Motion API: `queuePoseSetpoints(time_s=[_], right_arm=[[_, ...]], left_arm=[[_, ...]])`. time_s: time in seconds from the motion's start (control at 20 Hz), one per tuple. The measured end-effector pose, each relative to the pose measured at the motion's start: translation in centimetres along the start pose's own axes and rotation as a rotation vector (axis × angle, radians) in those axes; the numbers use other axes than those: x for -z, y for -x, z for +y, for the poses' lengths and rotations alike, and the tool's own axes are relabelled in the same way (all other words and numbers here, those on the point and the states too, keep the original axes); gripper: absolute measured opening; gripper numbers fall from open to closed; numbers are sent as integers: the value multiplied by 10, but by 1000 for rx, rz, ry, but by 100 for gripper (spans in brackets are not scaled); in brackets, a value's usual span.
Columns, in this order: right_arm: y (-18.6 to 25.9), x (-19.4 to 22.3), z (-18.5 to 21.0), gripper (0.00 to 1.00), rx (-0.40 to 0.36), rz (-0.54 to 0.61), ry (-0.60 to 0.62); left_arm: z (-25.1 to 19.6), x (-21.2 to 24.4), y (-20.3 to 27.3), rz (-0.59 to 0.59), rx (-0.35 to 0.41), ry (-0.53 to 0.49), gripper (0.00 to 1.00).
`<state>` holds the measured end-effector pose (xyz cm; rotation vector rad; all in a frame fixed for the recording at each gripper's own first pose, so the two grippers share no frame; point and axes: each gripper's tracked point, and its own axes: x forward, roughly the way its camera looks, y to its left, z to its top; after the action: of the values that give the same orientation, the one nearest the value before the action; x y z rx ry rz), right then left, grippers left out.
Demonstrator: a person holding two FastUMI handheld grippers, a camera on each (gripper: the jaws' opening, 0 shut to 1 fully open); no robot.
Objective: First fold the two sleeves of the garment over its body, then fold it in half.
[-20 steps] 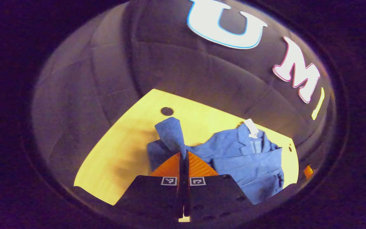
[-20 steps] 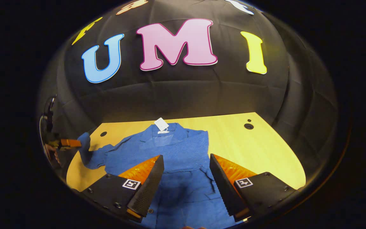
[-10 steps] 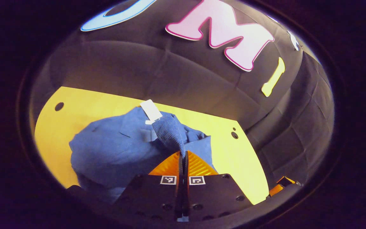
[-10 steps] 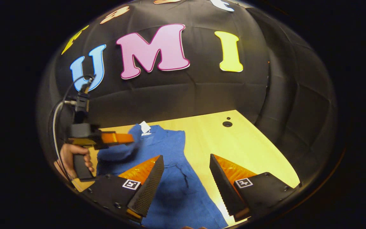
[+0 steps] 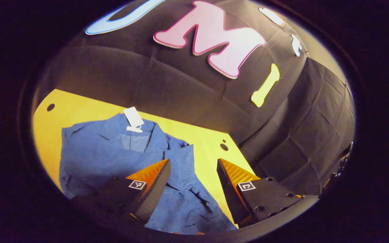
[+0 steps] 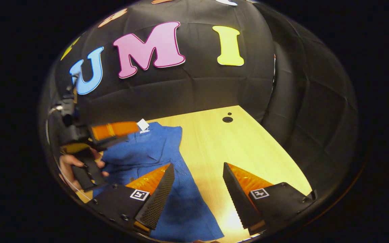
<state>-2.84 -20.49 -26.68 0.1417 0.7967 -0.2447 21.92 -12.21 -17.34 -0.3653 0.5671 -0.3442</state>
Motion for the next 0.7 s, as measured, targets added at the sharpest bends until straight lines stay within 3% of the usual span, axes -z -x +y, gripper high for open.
queuePoseSetpoints(time_s=[0.1, 0.2, 0.35, 0.5, 0.7], right_arm=[[17, 20, -3, 93, 20, 28, 1], [31, 49, -2, 92, 45, 83, -5], [51, 103, 10, 93, 41, 219, -23], [59, 152, 5, 93, 84, 317, 51], [59, 195, -9, 93, 127, 413, 79]], left_arm=[[5, -2, 66, -66, -23, -53, 83], [20, 24, 130, -37, -77, -102, 83], [64, 109, 205, 162, -199, -107, 82], [116, 200, 265, 354, -338, -52, 83], [161, 274, 317, 472, -478, 53, 83]])
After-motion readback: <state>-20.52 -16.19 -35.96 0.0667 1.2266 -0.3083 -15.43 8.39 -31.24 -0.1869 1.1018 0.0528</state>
